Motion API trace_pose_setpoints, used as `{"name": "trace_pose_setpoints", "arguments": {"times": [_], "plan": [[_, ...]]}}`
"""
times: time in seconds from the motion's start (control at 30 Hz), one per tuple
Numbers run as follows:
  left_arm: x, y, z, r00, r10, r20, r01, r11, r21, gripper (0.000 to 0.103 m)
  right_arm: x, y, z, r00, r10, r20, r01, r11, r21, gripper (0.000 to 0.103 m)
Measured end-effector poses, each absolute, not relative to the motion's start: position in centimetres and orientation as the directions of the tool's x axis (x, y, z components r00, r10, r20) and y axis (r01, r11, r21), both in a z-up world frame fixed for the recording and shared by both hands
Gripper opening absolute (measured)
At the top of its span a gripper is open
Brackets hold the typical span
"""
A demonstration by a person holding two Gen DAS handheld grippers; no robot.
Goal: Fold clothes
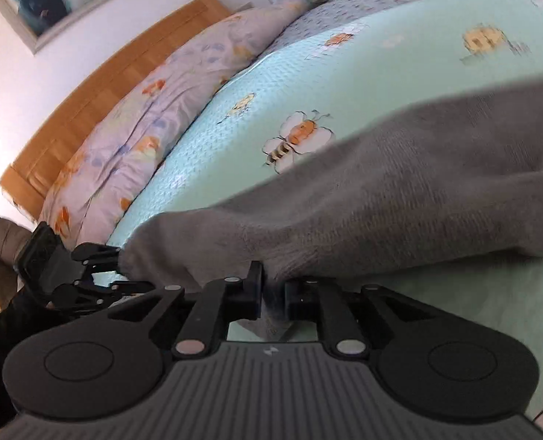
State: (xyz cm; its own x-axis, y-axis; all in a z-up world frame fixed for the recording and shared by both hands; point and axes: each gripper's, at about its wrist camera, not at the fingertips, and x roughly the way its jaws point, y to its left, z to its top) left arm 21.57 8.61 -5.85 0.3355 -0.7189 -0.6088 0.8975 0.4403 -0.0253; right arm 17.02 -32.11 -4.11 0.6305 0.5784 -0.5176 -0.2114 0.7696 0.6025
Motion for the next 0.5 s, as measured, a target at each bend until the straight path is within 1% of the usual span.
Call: {"name": "trace_pose_setpoints", "arguments": {"times": [0.03,0.07,0.1,0.13,0.17,0.23,0.33,0.37,0.4,0.43,0.47,0.5], "plan": [[21.5,8.8,-5.7,0.339,-0.716,-0.61,0.897,0.442,-0.02,0.022,16.2,-32.1,-4.8,0.643,0.584,-0.495,-0.216,0.759,0.614,0.029],[21.6,8.9,-5.6,0.34,-0.715,-0.611,0.895,0.445,-0.024,0.022,15.4,-32.2,-5.6,0.656,0.589,-0.472,-0.222,0.748,0.626,0.047],[21.7,9.0,-5.5,0.339,-0.715,-0.612,0.893,0.449,-0.029,0.022,14.7,-32.1,-6.2,0.666,0.593,-0.453,-0.231,0.74,0.631,0.055],[21.8,9.0,-5.4,0.338,-0.713,-0.614,0.892,0.45,-0.032,0.022,14.4,-31.3,-6.4,0.666,0.593,-0.452,-0.254,0.751,0.61,0.067],[21.8,8.9,-5.4,0.338,-0.711,-0.616,0.893,0.449,-0.029,0.022,14.1,-30.6,-6.6,0.67,0.59,-0.452,-0.276,0.762,0.585,0.07],[21.8,8.6,-5.4,0.338,-0.707,-0.622,0.895,0.447,-0.021,0.022,13.5,-29.3,-6.6,0.697,0.563,-0.444,-0.313,0.795,0.519,0.07],[21.4,8.2,-5.2,0.362,-0.707,-0.608,0.89,0.456,0.0,0.022,13.4,-30.4,-5.4,0.7,0.584,-0.41,-0.339,0.778,0.529,0.07],[21.3,8.2,-5.1,0.366,-0.715,-0.595,0.888,0.46,-0.006,0.022,13.3,-30.8,-5.0,0.701,0.591,-0.399,-0.348,0.772,0.532,0.069],[21.2,8.1,-5.0,0.37,-0.726,-0.58,0.886,0.463,-0.015,0.022,13.3,-31.1,-4.6,0.702,0.598,-0.387,-0.357,0.766,0.535,0.064],[21.1,7.9,-5.1,0.366,-0.729,-0.578,0.888,0.46,-0.018,0.022,13.2,-31.5,-4.2,0.703,0.604,-0.376,-0.366,0.759,0.538,0.048],[21.0,7.7,-5.1,0.362,-0.732,-0.578,0.89,0.456,-0.021,0.022,13.2,-31.9,-3.9,0.703,0.611,-0.364,-0.374,0.753,0.541,0.029],[20.9,7.4,-5.1,0.357,-0.734,-0.577,0.892,0.452,-0.024,0.022,13.1,-32.2,-3.5,0.703,0.617,-0.352,-0.383,0.747,0.543,0.02]]}}
